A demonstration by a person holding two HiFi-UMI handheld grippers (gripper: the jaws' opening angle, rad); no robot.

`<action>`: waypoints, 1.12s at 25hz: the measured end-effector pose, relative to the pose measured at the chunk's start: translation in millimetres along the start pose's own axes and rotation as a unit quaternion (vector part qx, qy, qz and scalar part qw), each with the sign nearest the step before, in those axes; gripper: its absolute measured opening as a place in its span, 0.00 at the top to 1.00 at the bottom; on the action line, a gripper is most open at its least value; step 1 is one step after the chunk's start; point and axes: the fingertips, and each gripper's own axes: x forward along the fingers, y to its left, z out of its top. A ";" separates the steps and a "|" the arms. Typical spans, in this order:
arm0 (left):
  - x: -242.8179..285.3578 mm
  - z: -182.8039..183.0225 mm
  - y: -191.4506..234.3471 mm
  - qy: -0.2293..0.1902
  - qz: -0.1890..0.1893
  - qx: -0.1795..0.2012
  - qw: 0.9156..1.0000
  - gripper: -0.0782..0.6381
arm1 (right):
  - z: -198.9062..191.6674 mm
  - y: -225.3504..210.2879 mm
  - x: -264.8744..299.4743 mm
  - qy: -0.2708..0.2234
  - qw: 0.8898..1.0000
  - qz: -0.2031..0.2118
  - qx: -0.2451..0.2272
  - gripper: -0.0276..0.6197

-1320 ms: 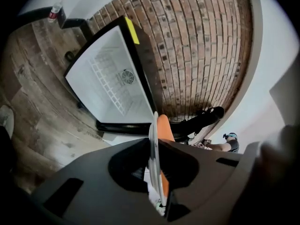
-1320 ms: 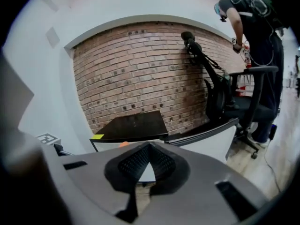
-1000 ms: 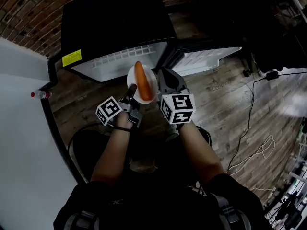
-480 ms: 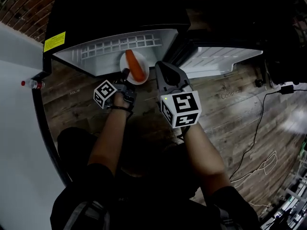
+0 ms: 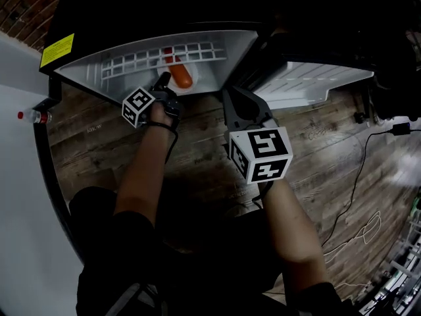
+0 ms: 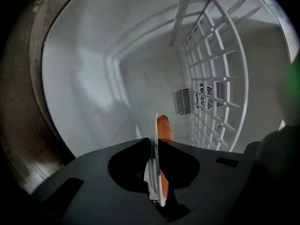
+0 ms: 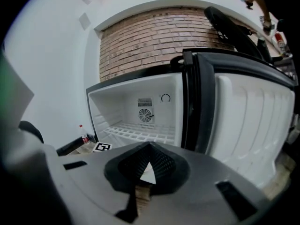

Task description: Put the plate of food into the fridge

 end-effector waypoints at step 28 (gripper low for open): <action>29.5 6.9 52.9 0.057 0.136 0.192 0.970 0.85 | -0.2 16.8 -6.5 0.009 0.995 -0.017 -0.096 0.94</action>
